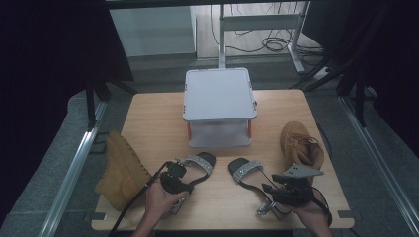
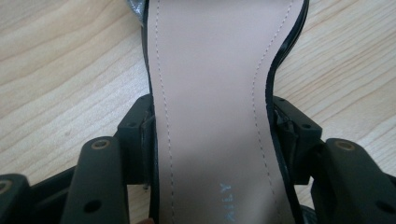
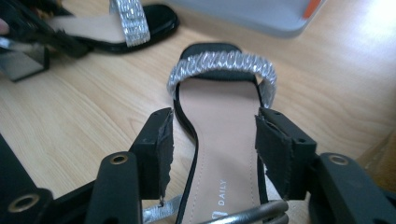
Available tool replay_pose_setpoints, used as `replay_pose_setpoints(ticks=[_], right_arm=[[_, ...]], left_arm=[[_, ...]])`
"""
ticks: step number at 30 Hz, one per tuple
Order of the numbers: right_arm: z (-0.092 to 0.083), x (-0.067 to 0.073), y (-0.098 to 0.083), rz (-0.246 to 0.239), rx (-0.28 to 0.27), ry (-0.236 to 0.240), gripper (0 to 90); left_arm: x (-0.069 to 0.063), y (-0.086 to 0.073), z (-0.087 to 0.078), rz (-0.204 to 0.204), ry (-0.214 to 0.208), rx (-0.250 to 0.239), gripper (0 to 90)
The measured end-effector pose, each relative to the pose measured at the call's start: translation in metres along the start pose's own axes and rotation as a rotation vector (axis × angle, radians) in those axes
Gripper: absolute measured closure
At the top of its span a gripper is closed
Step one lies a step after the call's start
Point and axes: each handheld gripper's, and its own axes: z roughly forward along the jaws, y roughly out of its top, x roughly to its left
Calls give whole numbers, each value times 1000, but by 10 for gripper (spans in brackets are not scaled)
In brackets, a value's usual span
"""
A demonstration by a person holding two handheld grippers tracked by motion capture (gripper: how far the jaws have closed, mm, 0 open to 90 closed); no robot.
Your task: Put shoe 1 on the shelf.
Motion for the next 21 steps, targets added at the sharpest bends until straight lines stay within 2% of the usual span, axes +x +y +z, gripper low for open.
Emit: replay_pose_setpoints(ticks=[4,7,11,15,21], right_arm=[[8,0,7,-34,103,-4,405],[16,1,15,-62,205,-16,351],[28,2,22,-72,315,-43,330],[41,7,22,-69,368,-89,311],[55,4,20,-49,435,-118,287]], left_arm=[[1,0,-1,5,-27,-15,414],[1,0,0,20,-41,-12,415],[2,-1,-1,32,-47,-17,416],[5,-1,-3,32,-53,-19,417],[6,-2,-3,34,-64,-19,418]])
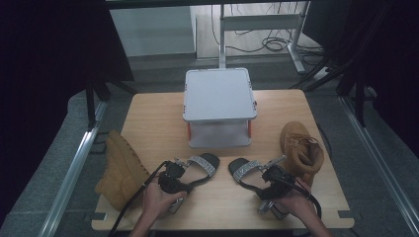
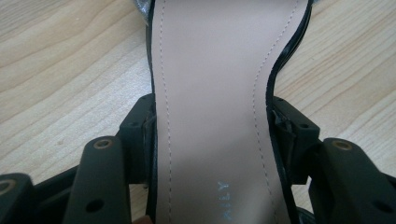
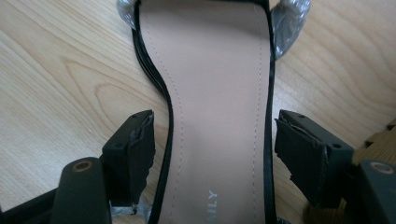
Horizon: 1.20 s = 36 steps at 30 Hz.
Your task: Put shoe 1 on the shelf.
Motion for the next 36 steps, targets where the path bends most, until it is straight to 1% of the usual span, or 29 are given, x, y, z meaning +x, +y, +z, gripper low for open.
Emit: replay_pose_setpoints(ticks=[4,7,9,10,11,14,16,19,21,22,25,27,30,33,36], right_arm=[[3,-1,2,-5,45,-6,292],[8,-2,4,-6,100,5,308],[12,-2,5,-12,137,1,330],[14,-1,6,-9,146,3,352],[15,-1,7,-9,153,11,363],[15,-1,9,-13,177,12,390],[15,0,9,-8,183,4,397],[14,-1,9,3,177,3,406],[13,-2,7,14,161,6,410],[13,-4,6,19,155,17,411],[10,-10,4,72,115,73,416],[8,-11,3,84,100,81,417],[5,-9,4,88,83,84,418],[0,-9,6,103,49,111,419],[-4,-10,7,119,24,121,419]], left_arm=[[1,0,1,0,-3,-3,418],[1,0,1,0,-4,-7,418],[0,0,1,-2,-7,-15,418],[0,-1,1,0,-8,-15,418],[0,-1,1,1,-9,-15,418],[1,-1,1,4,-16,-16,418],[1,-1,0,7,-21,-18,418],[2,-1,0,7,-30,-22,418],[3,-1,-1,10,-40,-16,418],[3,-1,-2,9,-47,-15,418],[5,0,-4,4,-60,-20,418],[6,1,-7,-2,-68,-26,418],[8,3,-11,-12,-70,-39,418],[10,5,-14,-23,-80,-52,419],[13,6,-17,-41,-93,-65,418]])
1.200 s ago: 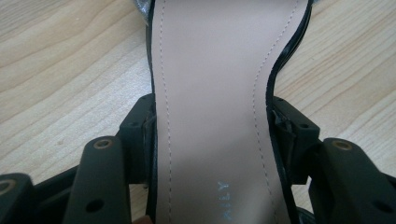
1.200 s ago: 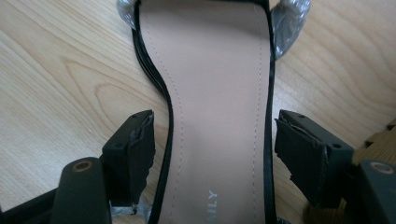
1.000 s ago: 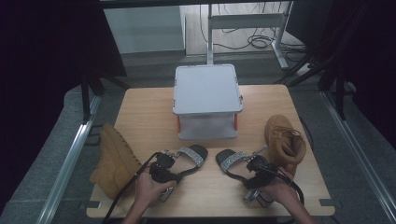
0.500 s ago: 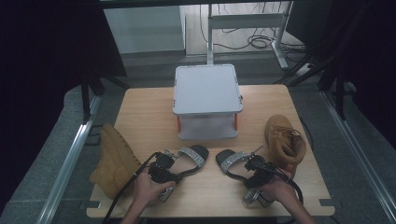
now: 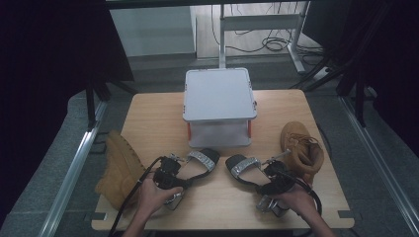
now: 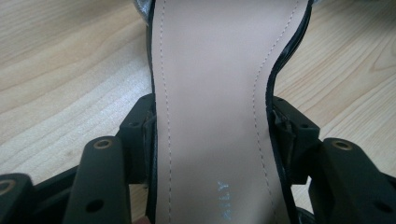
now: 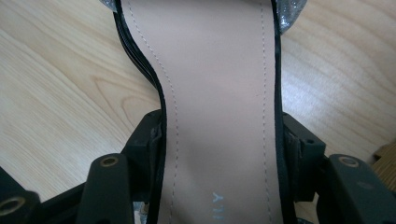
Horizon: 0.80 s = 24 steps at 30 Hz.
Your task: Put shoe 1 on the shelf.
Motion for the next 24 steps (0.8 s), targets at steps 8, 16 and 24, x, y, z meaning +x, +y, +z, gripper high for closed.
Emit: replay_pose_setpoints(ticks=[8,16,24], right_arm=[[-5,-1,6,60,-71,31,418],[-4,0,16,114,-126,86,418],[-4,-10,23,180,-174,99,418]], left_arm=[[4,11,-8,-37,16,-26,418],[12,21,-15,-88,-2,-69,418],[14,27,-17,-102,3,-84,418]])
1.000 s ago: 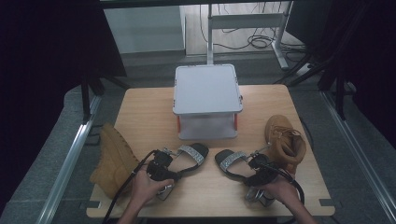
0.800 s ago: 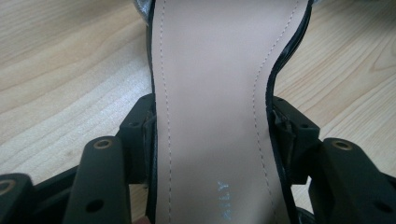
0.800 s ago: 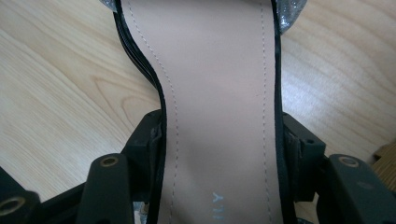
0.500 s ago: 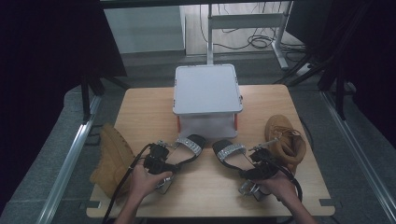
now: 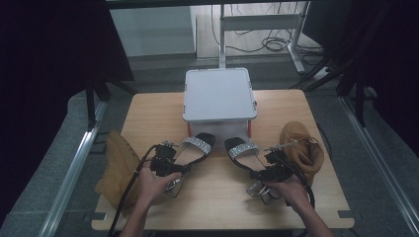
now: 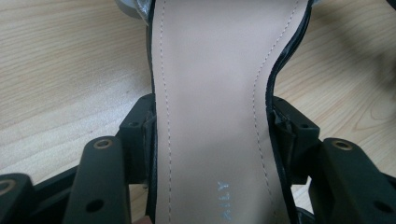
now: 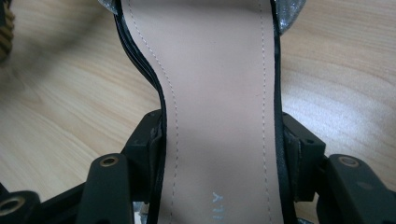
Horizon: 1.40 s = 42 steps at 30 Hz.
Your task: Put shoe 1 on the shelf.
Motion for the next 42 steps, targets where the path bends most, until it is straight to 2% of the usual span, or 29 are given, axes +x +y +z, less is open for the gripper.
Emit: replay_pose_setpoints(ticks=[4,7,22,28,39,42], right_arm=[[3,0,2,20,-8,42,418],[4,3,2,13,-11,27,418],[9,2,15,42,-66,30,418],[11,0,20,50,-74,26,418],[14,-5,26,70,-91,17,419],[15,-5,27,73,-95,16,419]], left_arm=[[0,2,1,-8,-8,-6,418],[1,2,1,-9,-6,-7,418],[9,7,0,-51,-1,-41,418],[10,13,0,-49,14,-44,418],[6,25,2,-33,16,-46,418],[6,28,1,-41,19,-52,418]])
